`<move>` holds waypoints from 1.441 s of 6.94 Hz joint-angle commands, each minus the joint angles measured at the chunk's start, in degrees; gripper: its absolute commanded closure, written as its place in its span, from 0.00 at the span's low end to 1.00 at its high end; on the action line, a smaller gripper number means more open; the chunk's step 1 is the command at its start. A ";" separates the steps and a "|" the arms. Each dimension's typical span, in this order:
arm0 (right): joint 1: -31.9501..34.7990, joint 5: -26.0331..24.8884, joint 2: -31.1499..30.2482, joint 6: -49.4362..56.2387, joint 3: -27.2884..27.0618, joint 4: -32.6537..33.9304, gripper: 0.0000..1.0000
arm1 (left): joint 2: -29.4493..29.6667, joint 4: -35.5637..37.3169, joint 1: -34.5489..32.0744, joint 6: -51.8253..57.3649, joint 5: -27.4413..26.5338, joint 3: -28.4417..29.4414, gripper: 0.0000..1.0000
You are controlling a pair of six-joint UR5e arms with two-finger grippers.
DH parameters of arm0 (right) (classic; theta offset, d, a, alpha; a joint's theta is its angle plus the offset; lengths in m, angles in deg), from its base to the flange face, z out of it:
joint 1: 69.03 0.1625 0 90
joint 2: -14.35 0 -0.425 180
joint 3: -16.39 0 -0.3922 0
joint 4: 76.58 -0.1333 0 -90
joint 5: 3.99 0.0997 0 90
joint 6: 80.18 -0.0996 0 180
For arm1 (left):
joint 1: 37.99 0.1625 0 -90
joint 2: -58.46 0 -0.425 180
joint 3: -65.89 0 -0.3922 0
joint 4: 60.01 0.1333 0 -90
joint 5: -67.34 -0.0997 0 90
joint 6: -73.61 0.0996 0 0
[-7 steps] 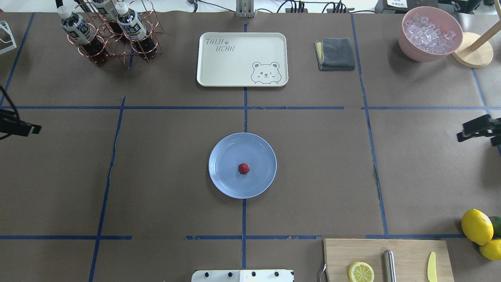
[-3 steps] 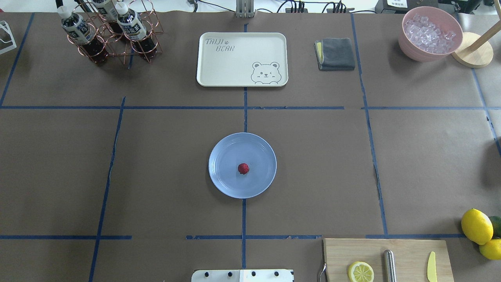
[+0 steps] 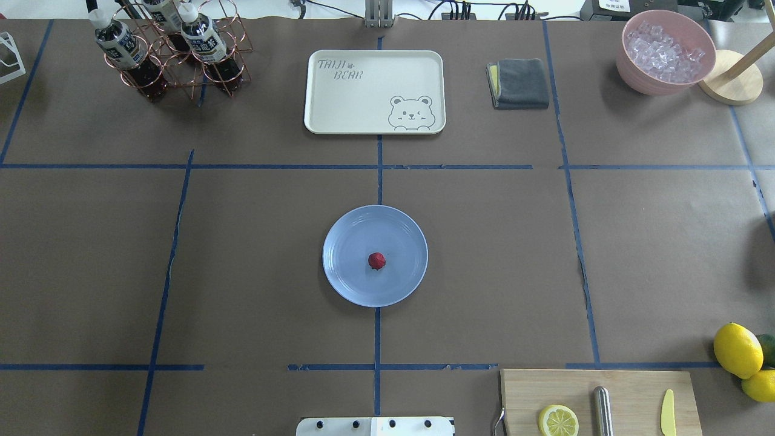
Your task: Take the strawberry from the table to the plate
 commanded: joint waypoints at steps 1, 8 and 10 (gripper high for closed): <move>-0.48 -0.66 3.49 0.40 1.89 0.44 0.00 | 5.50 8.03 -0.07 -0.57 -6.76 1.62 0.00; -0.05 -0.84 3.76 14.29 1.28 9.84 0.00 | 3.52 15.93 0.72 0.05 -1.88 1.53 0.00; 0.65 -0.14 4.81 14.37 0.93 12.63 0.00 | 3.51 14.09 0.72 4.31 -2.05 3.81 0.00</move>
